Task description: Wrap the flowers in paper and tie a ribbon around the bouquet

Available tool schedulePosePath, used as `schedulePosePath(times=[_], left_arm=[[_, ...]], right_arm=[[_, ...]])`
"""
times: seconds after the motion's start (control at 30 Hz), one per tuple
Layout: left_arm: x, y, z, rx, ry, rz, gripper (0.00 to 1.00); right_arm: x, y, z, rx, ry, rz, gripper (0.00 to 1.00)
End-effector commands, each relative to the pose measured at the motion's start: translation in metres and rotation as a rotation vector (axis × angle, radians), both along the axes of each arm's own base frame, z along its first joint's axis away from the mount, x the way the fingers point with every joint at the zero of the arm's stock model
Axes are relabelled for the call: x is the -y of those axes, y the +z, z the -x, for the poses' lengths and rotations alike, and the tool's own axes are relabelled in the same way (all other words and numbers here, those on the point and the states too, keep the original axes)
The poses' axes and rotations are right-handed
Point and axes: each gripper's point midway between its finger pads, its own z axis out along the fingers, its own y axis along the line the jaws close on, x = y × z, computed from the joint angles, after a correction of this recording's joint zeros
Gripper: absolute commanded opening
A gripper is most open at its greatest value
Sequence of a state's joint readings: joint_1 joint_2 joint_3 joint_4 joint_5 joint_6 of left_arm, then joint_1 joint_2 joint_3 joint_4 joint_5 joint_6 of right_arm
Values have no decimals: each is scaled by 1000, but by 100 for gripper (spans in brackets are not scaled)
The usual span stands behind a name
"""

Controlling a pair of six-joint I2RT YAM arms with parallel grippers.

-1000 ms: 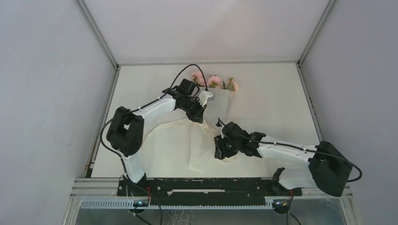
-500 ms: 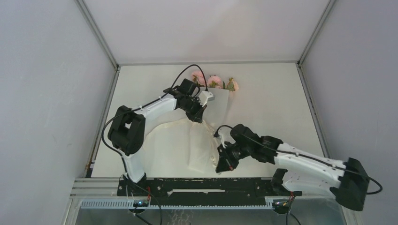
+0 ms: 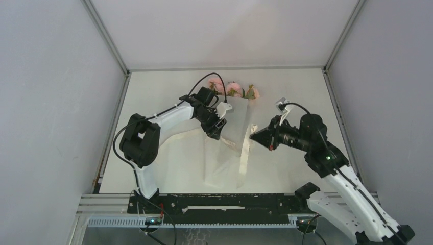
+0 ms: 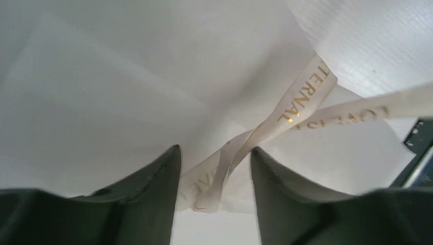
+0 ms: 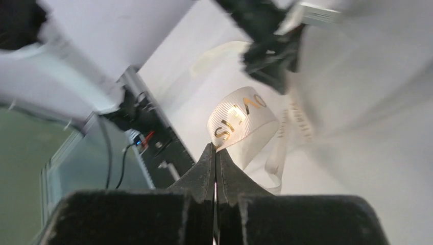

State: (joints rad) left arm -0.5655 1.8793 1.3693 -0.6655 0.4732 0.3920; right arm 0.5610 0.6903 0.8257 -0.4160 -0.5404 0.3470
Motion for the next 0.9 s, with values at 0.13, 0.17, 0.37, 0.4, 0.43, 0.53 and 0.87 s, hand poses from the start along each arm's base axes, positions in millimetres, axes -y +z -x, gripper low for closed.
schedulePosePath(times=[0.13, 0.17, 0.37, 0.4, 0.43, 0.53, 0.87], left_arm=[[-56, 81, 15, 92, -139, -71, 98], [-81, 84, 15, 100, -107, -111, 100], [-203, 22, 5, 149, 99, -413, 100], [-213, 8, 7, 144, 104, -457, 100], [-221, -4, 9, 137, 107, -493, 100], [-238, -28, 4, 138, 128, -580, 100], [-251, -52, 5, 27, 103, -643, 61]], right_arm=[[-3, -45, -56, -127, -109, 16, 0], [-5, -47, -57, -129, -105, 16, 0], [-9, -57, -61, -128, -93, 20, 0], [-10, -58, -61, -129, -90, 20, 0], [-10, -58, -62, -124, -86, 20, 0], [-11, -58, -62, -116, -79, 20, 0], [-8, -53, -58, -90, -93, 6, 0]])
